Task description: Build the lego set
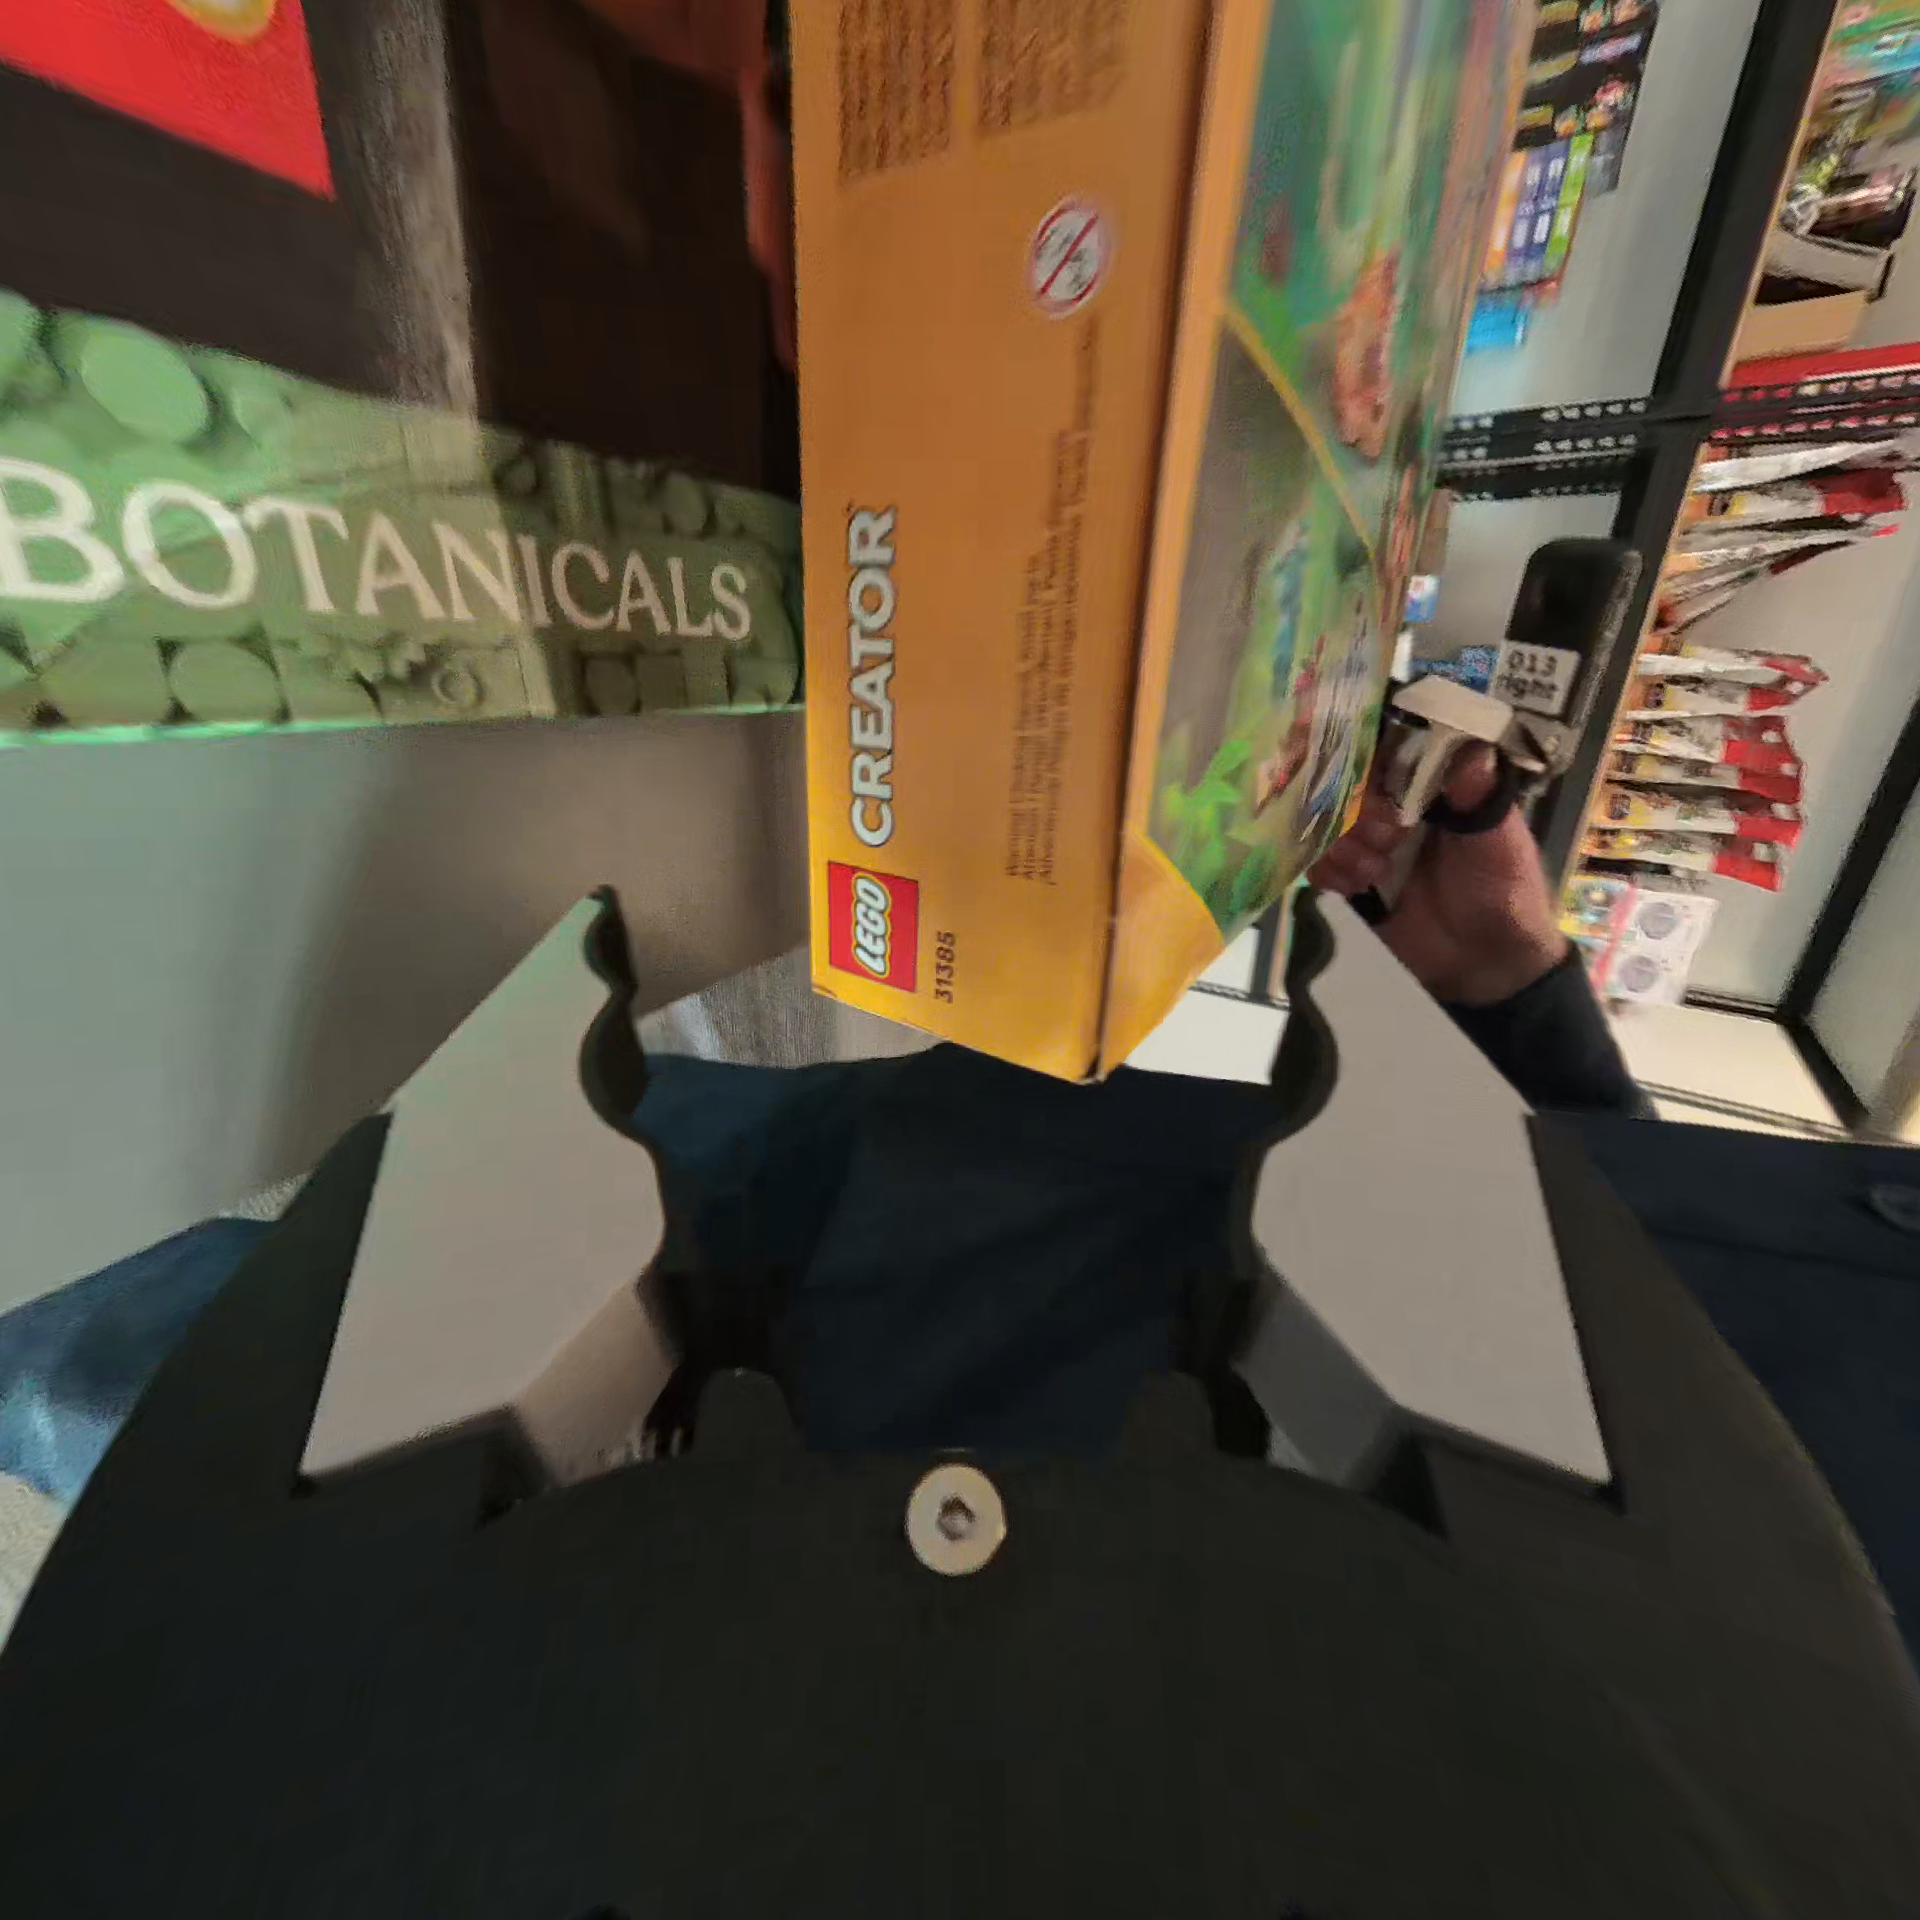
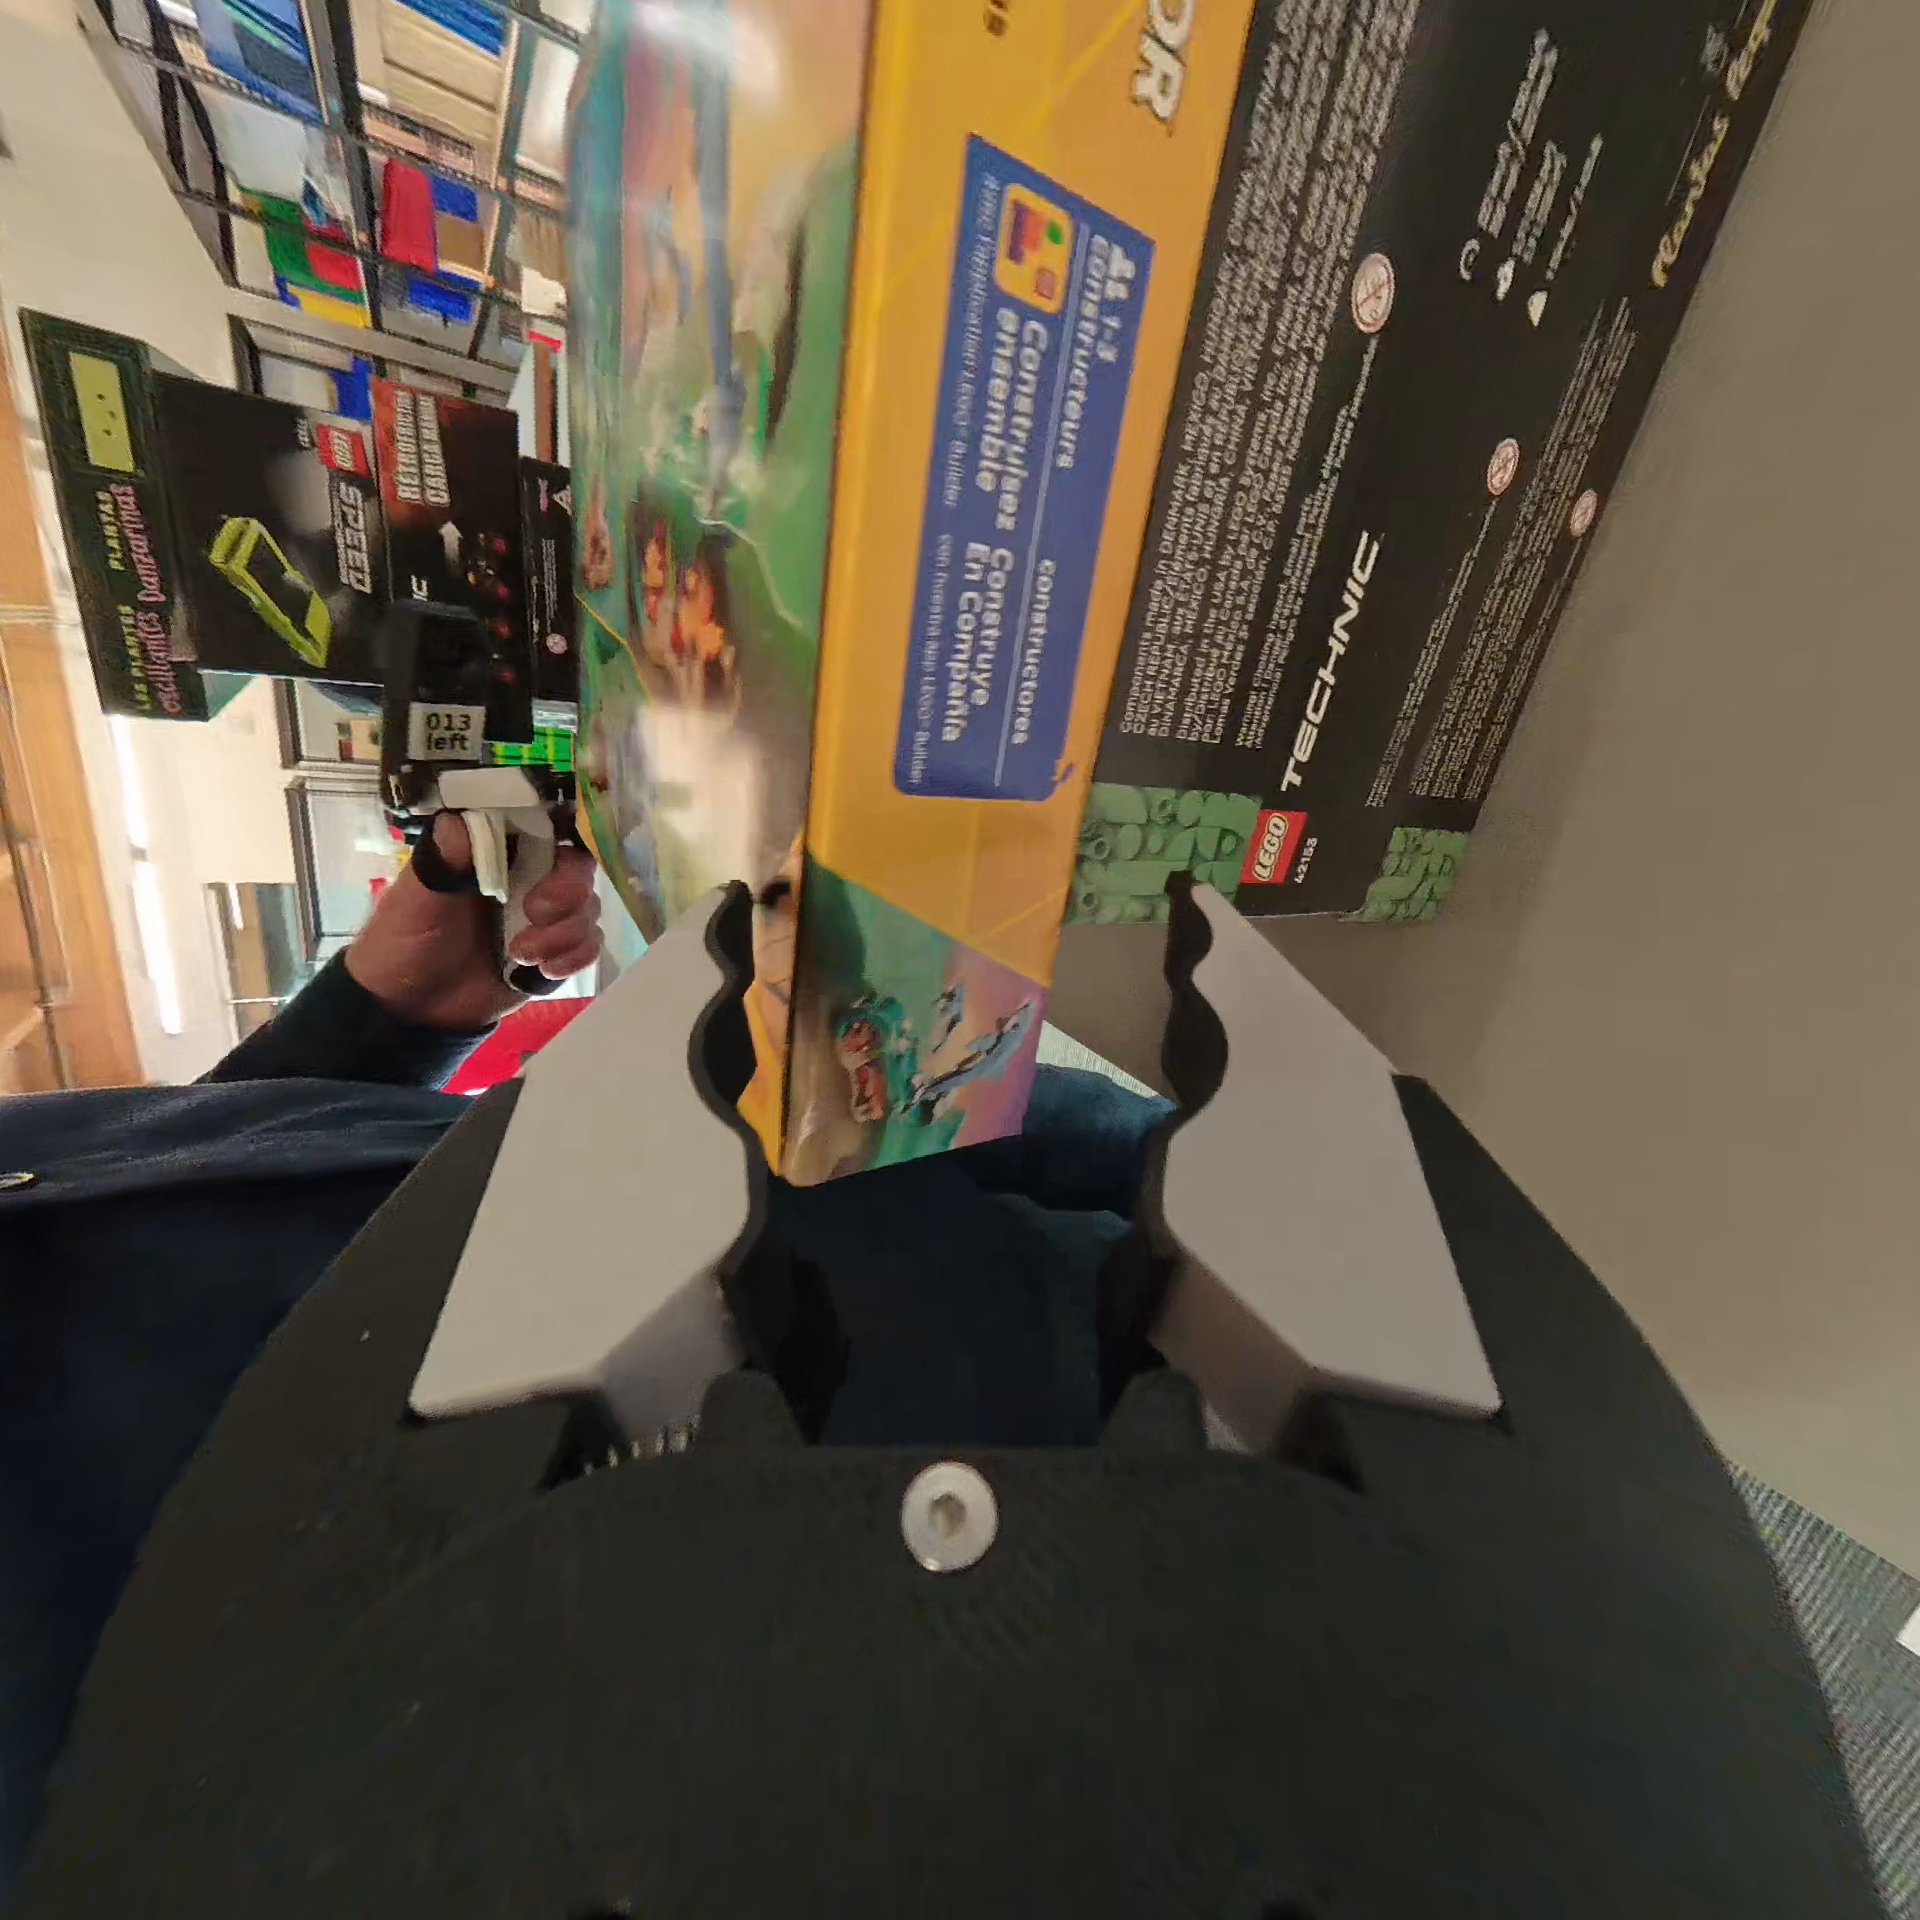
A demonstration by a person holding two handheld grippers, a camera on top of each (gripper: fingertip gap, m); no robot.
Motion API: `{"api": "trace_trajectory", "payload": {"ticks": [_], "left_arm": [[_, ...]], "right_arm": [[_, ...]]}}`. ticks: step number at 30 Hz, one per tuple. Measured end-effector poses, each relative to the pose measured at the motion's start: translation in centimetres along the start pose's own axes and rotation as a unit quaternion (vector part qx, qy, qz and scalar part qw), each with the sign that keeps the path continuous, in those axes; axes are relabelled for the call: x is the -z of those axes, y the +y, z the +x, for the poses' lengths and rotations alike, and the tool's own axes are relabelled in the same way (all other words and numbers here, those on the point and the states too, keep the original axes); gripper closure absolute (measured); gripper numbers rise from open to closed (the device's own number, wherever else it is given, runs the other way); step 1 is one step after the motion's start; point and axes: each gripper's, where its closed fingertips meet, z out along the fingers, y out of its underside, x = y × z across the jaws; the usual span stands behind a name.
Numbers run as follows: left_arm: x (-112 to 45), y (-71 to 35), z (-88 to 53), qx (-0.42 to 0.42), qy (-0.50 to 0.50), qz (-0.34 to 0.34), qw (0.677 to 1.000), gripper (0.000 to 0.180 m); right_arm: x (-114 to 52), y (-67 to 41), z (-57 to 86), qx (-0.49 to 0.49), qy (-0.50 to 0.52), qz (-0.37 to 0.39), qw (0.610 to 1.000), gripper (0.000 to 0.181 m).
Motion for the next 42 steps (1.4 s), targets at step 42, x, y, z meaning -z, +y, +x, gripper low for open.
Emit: {"api": "trace_trajectory", "payload": {"ticks": [42], "left_arm": [[-5.8, 6.5, 8.9, 0.035, 0.188, -0.176, 0.966, 0.089]], "right_arm": [[2.2, 2.4, -2.6, -0.074, -0.104, -0.045, 0.991, 0.096]]}}
